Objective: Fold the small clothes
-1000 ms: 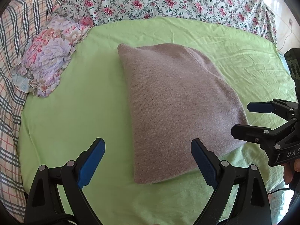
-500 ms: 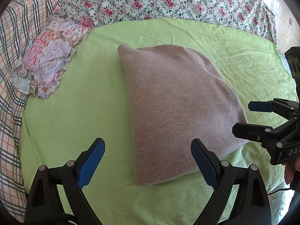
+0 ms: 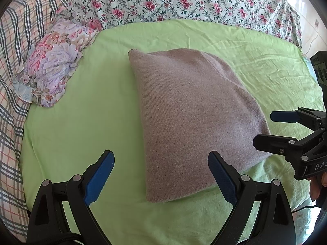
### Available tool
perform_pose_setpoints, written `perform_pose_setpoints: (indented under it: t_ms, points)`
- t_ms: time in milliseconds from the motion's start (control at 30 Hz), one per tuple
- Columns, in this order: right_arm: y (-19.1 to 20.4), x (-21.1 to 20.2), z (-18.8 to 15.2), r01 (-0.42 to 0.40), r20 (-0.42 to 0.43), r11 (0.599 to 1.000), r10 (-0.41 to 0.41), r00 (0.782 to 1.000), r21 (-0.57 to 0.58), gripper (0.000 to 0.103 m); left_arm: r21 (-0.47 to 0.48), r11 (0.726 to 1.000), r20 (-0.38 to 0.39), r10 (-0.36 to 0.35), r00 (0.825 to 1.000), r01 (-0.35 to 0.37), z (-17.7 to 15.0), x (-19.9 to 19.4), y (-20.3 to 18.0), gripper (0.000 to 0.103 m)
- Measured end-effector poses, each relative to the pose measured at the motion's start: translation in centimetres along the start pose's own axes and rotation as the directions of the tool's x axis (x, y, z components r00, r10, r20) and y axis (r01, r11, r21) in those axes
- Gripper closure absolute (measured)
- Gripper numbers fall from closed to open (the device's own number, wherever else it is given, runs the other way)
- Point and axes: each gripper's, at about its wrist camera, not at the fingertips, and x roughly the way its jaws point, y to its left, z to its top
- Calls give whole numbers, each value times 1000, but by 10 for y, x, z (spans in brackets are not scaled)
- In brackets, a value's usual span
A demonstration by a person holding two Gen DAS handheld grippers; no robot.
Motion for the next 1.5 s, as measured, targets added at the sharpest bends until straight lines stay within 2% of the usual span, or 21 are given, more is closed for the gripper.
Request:
perform_pose_setpoints:
  t_ms: [1500]
  points:
    - [-3, -4, 6, -2, 5, 1000, 2, 1000, 2, 5, 3, 1000, 0, -6, 1000, 6, 5, 1, -9, 10]
